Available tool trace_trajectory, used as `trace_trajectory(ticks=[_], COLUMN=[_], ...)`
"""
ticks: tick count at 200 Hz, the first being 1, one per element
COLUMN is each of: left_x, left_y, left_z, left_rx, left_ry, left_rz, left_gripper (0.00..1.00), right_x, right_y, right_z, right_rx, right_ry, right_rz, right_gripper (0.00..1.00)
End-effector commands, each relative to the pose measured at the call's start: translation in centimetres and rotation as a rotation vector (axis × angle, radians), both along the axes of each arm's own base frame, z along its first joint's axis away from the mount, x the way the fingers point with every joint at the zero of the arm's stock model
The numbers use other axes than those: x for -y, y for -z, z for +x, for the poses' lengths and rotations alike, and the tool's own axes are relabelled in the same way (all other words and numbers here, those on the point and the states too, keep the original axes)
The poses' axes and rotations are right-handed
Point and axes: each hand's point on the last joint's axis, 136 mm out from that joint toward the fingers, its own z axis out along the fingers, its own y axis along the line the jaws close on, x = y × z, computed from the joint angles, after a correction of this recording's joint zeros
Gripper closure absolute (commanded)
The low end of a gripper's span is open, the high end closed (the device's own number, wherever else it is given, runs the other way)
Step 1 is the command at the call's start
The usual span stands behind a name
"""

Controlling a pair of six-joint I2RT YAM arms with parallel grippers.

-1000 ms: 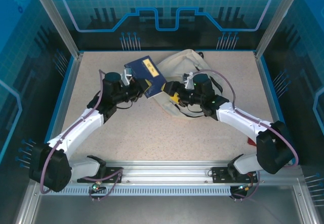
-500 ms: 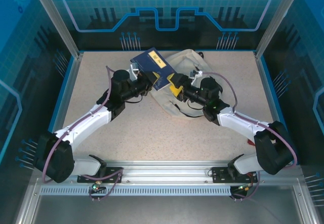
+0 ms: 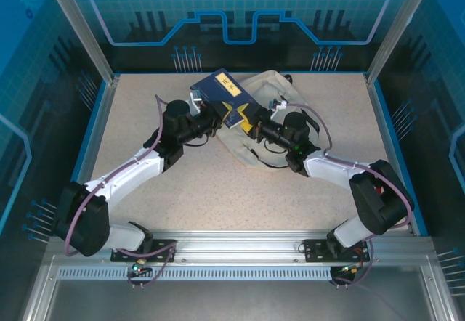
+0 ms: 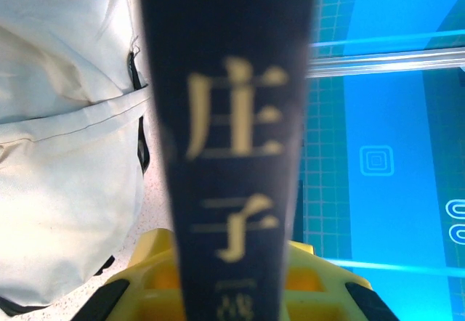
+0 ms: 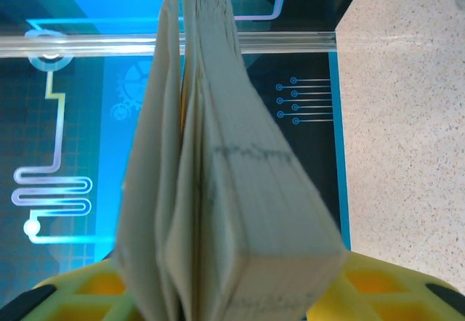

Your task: Pack books, pencil case, and school supplies into a backpack

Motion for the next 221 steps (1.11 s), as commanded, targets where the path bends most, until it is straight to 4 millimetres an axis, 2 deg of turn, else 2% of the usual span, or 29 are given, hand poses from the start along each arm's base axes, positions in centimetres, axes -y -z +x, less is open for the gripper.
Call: trace_trajectory(ticks=[1, 11, 19, 39, 56, 63, 89, 116, 141, 169, 195, 221], left_x=[0.5, 0.5, 0.5, 0.4, 0.3, 0.2, -0.5, -1.1, 0.6, 4.1, 8.4, 12.8], left_y=[-2.9, -2.8, -2.6, -1.5, 0.0, 0.9, 4.2, 7.4, 8.5, 9.3, 10.0, 11.6], left_z=[-0.2, -0.3, -0.4, -0.5, -0.8, -1.0, -1.8, -2.8, -3.6, -4.4, -5.1, -5.6], left_rx=[0.082, 0.076, 0.07, 0.027, -0.006, -0.024, -0.073, -0.141, -0.144, -0.094, -0.01, 0.058], left_ry=[0.016, 0.017, 0.019, 0.019, 0.028, 0.029, 0.049, 0.105, 0.222, 0.347, 0.452, 0.542], left_rz=[-0.056, -0.055, -0.051, -0.025, 0.023, 0.051, 0.201, 0.381, 0.455, 0.62, 0.793, 0.94], left_gripper=[0.97, 0.94, 0.89, 0.64, 0.46, 0.42, 0.3, 0.25, 0.25, 0.25, 0.28, 0.3], right_x=[-0.2, 0.0, 0.1, 0.7, 1.9, 2.4, 5.8, 10.6, 15.6, 20.5, 24.0, 27.7], right_y=[-1.7, -1.6, -1.7, -1.0, 0.1, -0.8, -0.3, -1.0, -1.7, -1.9, -1.4, -0.5], right_z=[0.0, 0.1, 0.2, 0.3, 0.2, 0.4, 0.0, -1.2, -2.5, -4.1, -5.6, -7.1], right_rx=[0.047, 0.053, 0.066, 0.08, 0.098, 0.125, 0.137, 0.145, 0.108, 0.033, -0.038, -0.128], right_ry=[0.006, 0.014, 0.017, 0.014, 0.028, 0.044, 0.098, 0.176, 0.263, 0.338, 0.399, 0.476], right_rz=[0.026, 0.01, -0.011, -0.145, -0.29, -0.334, -0.536, -0.757, -0.936, -1.029, -1.063, -1.112], right_gripper=[0.61, 0.7, 0.77, 0.92, 0.98, 0.99, 1.0, 1.0, 1.0, 1.0, 1.0, 0.99])
